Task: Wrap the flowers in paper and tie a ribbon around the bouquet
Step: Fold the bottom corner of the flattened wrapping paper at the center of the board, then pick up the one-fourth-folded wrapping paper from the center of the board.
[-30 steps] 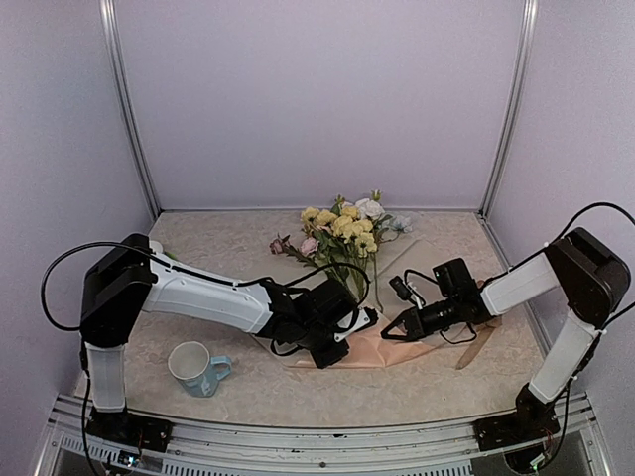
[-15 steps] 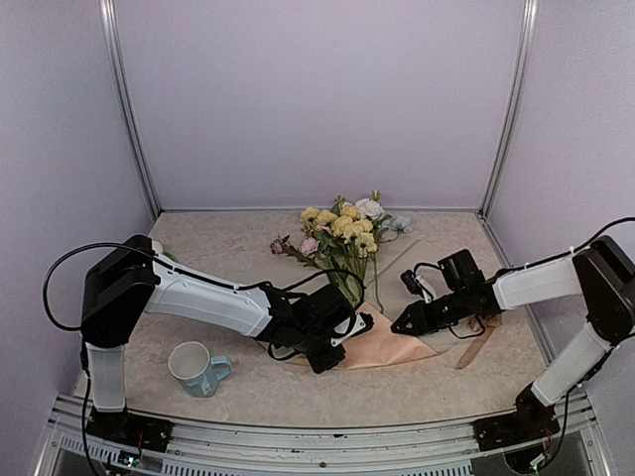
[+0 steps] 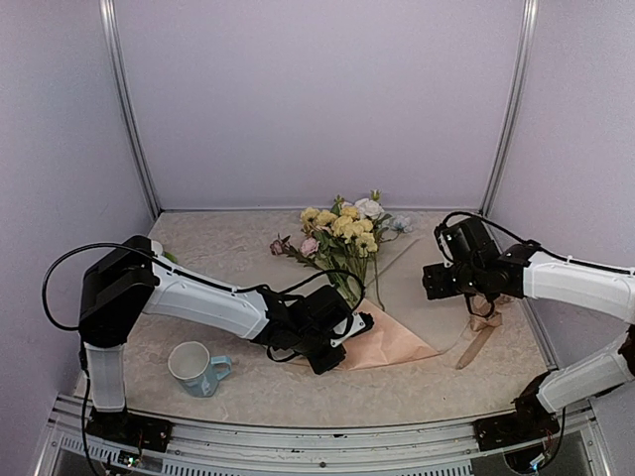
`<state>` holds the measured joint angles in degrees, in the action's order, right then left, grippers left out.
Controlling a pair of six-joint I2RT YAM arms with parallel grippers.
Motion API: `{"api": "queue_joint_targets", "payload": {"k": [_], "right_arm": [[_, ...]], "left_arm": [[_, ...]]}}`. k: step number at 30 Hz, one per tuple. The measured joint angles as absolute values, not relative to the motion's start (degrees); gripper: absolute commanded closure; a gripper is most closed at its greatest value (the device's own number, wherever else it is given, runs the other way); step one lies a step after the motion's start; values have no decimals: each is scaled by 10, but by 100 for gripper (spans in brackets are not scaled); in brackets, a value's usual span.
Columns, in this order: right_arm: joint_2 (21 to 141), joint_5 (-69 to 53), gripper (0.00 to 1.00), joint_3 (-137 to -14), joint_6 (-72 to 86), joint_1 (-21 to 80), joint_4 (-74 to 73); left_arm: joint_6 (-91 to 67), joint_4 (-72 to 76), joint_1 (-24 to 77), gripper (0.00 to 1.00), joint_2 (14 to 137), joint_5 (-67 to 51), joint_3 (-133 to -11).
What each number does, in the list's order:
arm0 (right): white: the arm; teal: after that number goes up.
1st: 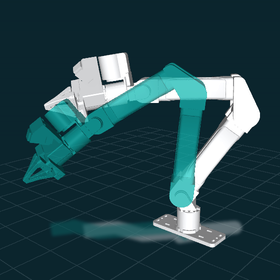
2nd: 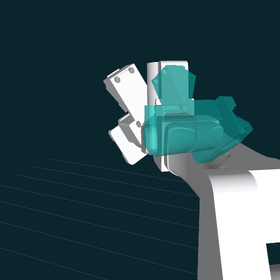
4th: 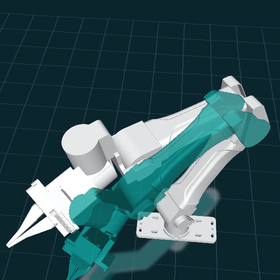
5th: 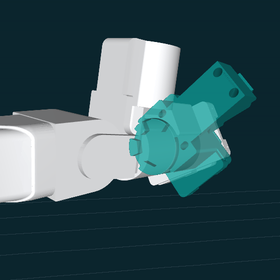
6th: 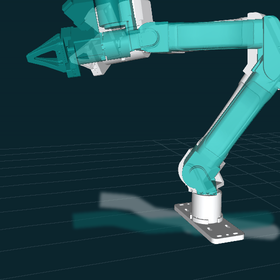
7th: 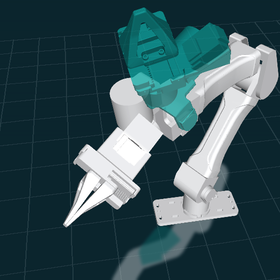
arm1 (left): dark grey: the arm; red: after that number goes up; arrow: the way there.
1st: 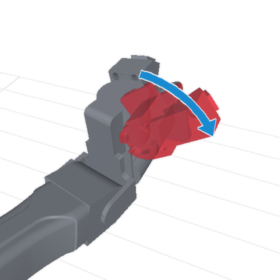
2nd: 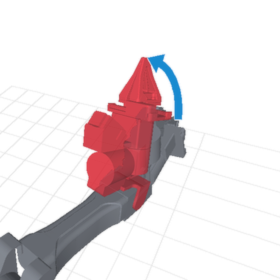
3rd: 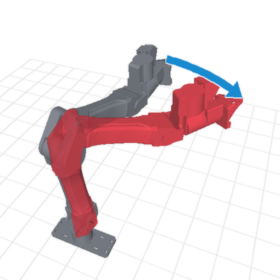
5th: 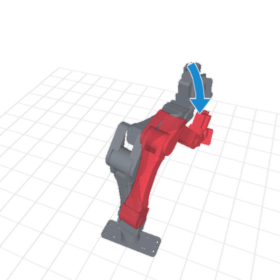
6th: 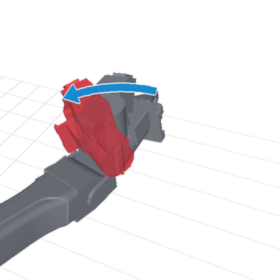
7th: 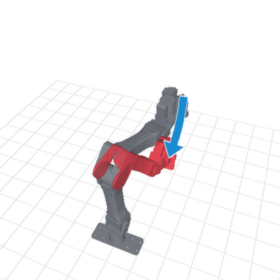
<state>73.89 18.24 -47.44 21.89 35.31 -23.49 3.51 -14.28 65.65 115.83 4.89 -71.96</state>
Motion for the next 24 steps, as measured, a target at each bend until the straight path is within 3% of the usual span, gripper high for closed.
{"api": "queue_joint_targets", "payload": {"k": [2, 6, 12, 24], "right_arm": [[728, 199, 0, -484, 222, 348, -227], [689, 96, 15, -464, 235, 343, -172], [632, 52, 22, -388, 384, 373, -223], [609, -51, 14, -290, 614, 414, -277]], "left_arm": [[36, -138, 656, 76, 1157, 49, -716], [37, -132, 656, 75, 1157, 49, -713], [44, -129, 656, 75, 1157, 47, -713], [63, -116, 652, 75, 1157, 36, -708]]}}
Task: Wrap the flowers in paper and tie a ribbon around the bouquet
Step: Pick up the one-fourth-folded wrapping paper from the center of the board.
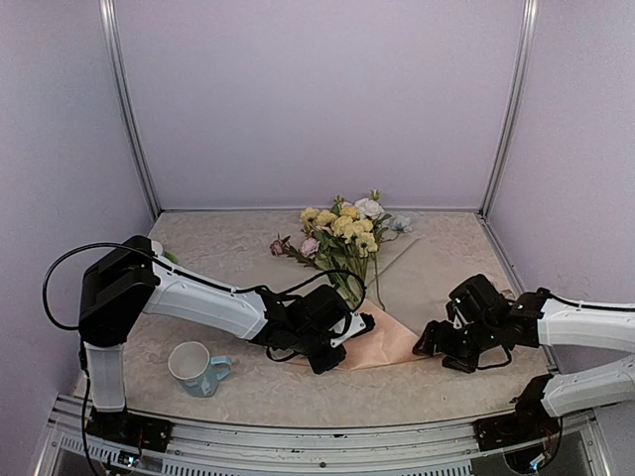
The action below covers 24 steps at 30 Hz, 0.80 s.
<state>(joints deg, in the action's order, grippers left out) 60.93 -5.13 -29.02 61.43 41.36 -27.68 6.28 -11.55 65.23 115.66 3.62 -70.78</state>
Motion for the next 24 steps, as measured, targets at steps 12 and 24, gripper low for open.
{"api": "queue_joint_targets", "payload": {"k": [12, 24], "right_arm": [[660, -48, 30, -262, 699, 374, -202], [670, -41, 66, -253, 713, 370, -179]], "left_arm": [[72, -106, 649, 75, 1157, 25, -705], [80, -102, 648, 75, 1157, 22, -703]]}}
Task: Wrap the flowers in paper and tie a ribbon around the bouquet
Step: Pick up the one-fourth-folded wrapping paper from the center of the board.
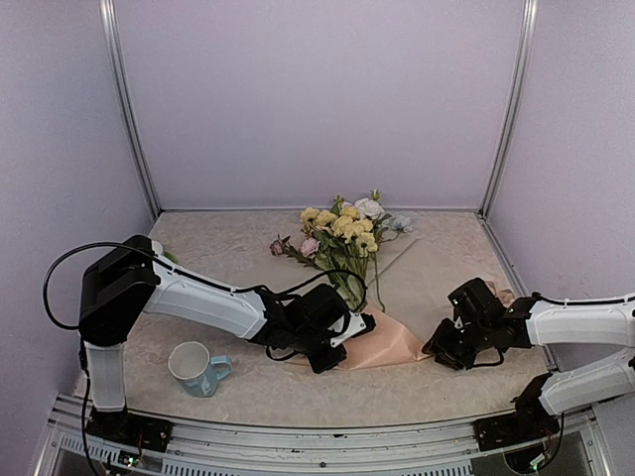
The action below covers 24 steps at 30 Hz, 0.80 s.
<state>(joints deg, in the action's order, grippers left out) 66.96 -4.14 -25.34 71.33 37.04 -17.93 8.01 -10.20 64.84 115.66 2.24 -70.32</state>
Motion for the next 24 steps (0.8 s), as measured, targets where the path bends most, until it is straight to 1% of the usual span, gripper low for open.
{"api": "queue_joint_targets", "payload": {"k": [2, 4, 6, 7, 9, 14, 18, 21, 24], "right_arm": [[668, -37, 74, -251, 716, 370, -182], [662, -34, 84, -248, 716, 370, -184], [654, -29, 96, -244, 713, 370, -186], [652, -25, 99, -244, 713, 370, -186], [653, -19, 100, -244, 711, 369, -186], [655, -7, 100, -246, 699, 369, -191], [654, 1, 100, -247, 695, 369, -195], [649, 5, 100, -248, 692, 369, -199], [643, 7, 100, -248, 690, 369, -201]], "left_arm": [[80, -102, 646, 75, 1157, 20, -703], [79, -101, 644, 74, 1157, 17, -702], [79, -101, 642, 74, 1156, 15, -702], [79, -101, 642, 74, 1156, 15, -702], [78, -101, 643, 73, 1156, 15, -702], [77, -126, 652, 67, 1156, 16, -718], [77, -116, 664, 66, 1157, -2, -730], [77, -117, 667, 64, 1178, -15, -765], [80, -115, 667, 58, 1193, -23, -792]]}}
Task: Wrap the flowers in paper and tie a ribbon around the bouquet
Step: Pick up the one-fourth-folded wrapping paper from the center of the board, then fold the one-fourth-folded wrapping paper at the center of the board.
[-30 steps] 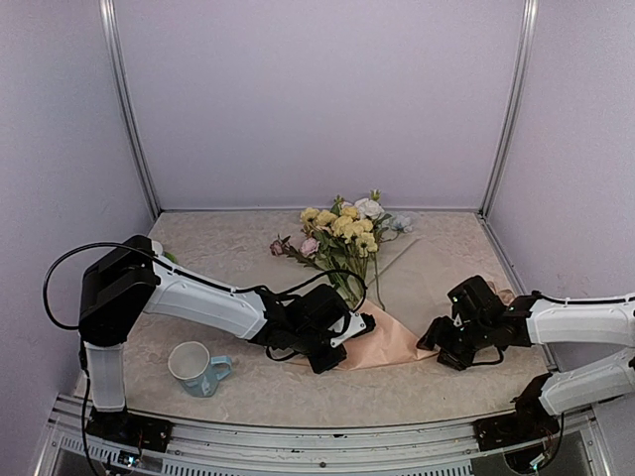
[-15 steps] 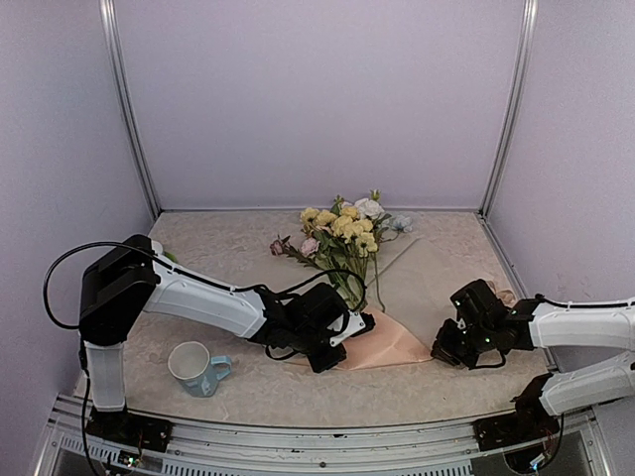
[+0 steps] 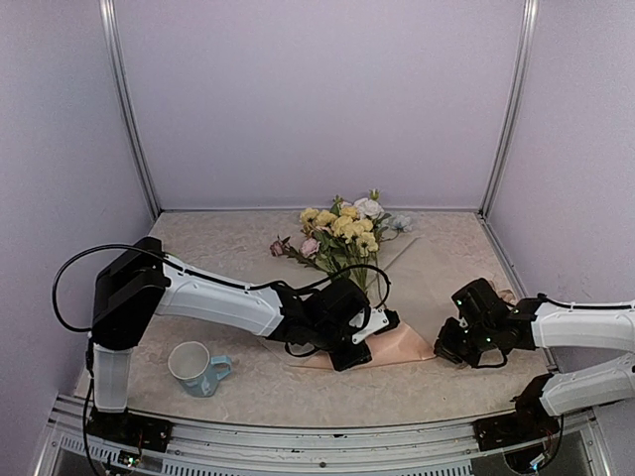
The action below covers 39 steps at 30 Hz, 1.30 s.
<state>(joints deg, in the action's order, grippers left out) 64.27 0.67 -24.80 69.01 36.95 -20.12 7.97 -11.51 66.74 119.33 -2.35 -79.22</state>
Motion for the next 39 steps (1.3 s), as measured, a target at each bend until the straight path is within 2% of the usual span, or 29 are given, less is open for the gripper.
{"api": "queue_joint_targets", "payload": {"k": [10, 20, 29, 39], "right_arm": [[639, 18, 100, -277, 672, 371, -221], [642, 45, 100, -316, 651, 401, -250], [662, 74, 100, -379, 592, 444, -264], [654, 47, 100, -363, 499, 460, -150]], "left_arm": [[93, -98, 662, 55, 1265, -61, -920], [86, -118, 644, 56, 1339, -83, -985], [67, -114, 633, 56, 1345, -113, -988], [36, -27, 609, 57, 1336, -168, -934]]}}
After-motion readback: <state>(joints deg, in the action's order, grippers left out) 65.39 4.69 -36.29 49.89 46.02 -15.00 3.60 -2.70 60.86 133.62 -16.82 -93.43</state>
